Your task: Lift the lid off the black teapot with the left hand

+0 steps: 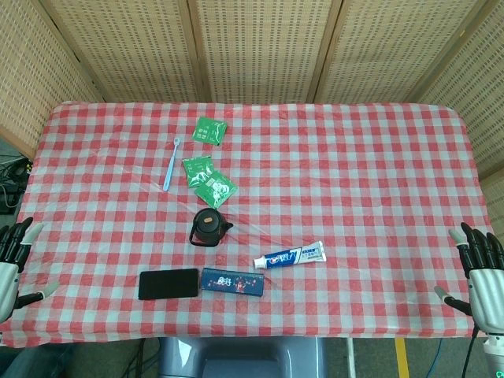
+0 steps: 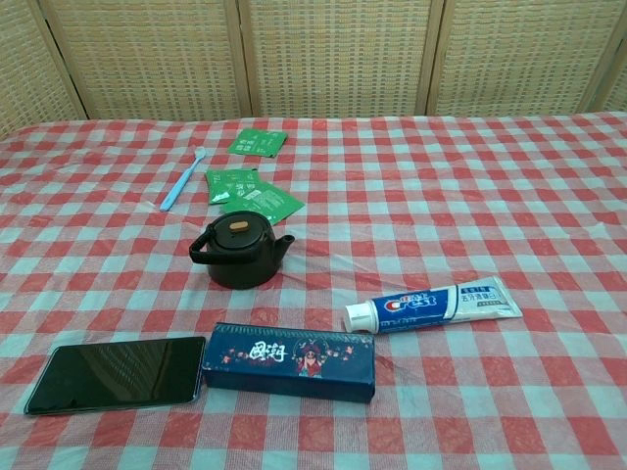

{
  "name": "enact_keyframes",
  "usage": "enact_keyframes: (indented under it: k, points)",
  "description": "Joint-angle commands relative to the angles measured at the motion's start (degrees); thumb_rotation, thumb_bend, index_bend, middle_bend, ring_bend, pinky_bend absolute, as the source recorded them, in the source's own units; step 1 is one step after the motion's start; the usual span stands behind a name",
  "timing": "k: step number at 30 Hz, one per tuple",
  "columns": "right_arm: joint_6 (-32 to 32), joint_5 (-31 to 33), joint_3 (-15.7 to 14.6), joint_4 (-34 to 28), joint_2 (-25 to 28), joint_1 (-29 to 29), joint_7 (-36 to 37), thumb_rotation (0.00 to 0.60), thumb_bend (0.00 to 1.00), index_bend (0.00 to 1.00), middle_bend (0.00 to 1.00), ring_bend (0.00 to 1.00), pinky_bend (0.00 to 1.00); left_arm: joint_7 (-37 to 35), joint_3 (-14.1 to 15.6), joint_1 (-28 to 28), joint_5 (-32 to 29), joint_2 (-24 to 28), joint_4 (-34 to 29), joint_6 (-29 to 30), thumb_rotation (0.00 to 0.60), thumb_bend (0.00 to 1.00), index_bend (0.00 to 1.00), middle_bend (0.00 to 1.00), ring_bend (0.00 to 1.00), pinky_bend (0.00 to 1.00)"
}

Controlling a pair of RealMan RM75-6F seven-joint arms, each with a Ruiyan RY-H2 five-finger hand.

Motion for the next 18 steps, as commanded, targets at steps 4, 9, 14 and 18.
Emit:
enact_keyframes:
  k: [4, 9, 14, 18]
  points:
    - [-0.2, 0.0, -0.1, 0.0, 0.1, 0.0, 0.1, 0.600, 0.00, 0.05, 0.00, 0.00, 0.00, -0.5, 0.1, 0.0, -0.1, 0.3, -0.2, -0.2, 0.600, 0.00, 0.00, 0.00, 0.00, 0.00]
    - [-0.2, 0.2, -0.1, 0.0, 0.3, 0.0, 0.7, 0.600, 0.00, 0.05, 0.00, 0.00, 0.00, -0.2, 0.0, -0.7, -0.4, 0.3, -0.5, -1.7, 0.600, 0.00, 0.00, 0.00, 0.00, 0.00]
    - [-0.7, 0.9, 0.2, 0.1, 0.5, 0.2, 1.0, 0.600, 0.00, 0.05, 0.00, 0.00, 0.00, 2.9, -2.7, -5.1, -1.6, -1.1, -3.2, -6.5, 0.600, 0.00, 0.00, 0.00, 0.00, 0.00]
    - [-1.5, 2.1, 0.7, 0.3, 0.4, 0.5, 1.0, 0.600, 0.00, 0.06, 0.00, 0.00, 0.00, 9.1, -6.7, -11.9, -5.1, -2.9, -7.8, -15.1, 0.600, 0.00, 0.10, 0.00, 0.00, 0.00]
